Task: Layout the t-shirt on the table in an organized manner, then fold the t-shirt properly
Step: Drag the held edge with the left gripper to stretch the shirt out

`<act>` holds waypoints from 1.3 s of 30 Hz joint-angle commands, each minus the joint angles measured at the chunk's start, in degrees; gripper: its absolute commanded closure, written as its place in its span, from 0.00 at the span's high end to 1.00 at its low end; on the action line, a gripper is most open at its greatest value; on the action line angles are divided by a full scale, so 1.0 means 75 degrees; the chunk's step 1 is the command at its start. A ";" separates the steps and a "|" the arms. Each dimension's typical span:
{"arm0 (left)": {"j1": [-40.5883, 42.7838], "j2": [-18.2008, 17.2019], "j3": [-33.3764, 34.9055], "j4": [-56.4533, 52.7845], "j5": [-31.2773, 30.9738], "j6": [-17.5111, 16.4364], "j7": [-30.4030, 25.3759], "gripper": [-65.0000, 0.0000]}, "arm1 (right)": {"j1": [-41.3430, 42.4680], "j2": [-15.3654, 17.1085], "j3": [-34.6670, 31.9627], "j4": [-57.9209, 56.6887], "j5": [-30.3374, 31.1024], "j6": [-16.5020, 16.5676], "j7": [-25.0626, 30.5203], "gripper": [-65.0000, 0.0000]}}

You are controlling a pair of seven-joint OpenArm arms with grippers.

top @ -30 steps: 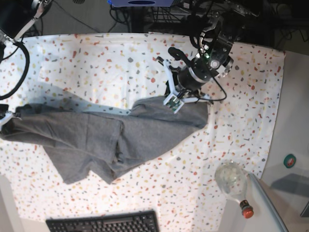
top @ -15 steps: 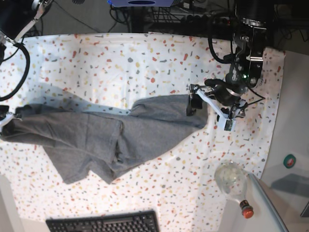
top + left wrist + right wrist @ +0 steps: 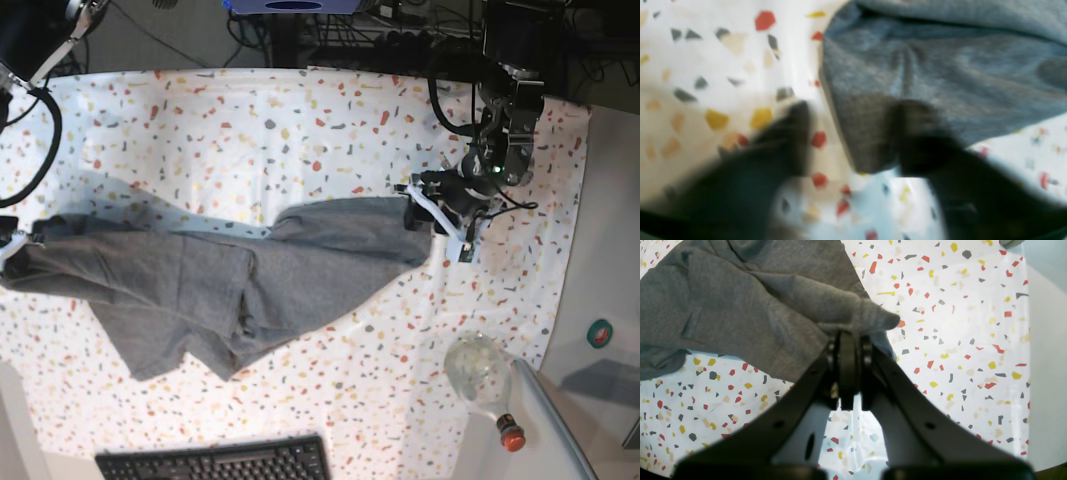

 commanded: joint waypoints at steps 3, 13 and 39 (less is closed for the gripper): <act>-0.0804 -0.0342 0.0474 -0.0400 0.0445 -0.0050 0.0042 0.00 | 0.0146 0.0169 -0.0019 0.0078 0.0035 0.0055 0.0212 0.00; -0.3523 -0.0084 0.1940 0.0222 0.3669 -0.0050 0.0042 0.00 | 0.2245 0.0872 -0.0031 -0.1997 0.0023 0.0055 0.0223 0.00; -0.0276 -0.0729 0.2455 0.3211 0.3973 -0.0014 0.0053 0.00 | 0.0322 0.1986 0.0461 -0.3310 0.0082 0.0078 0.1477 0.00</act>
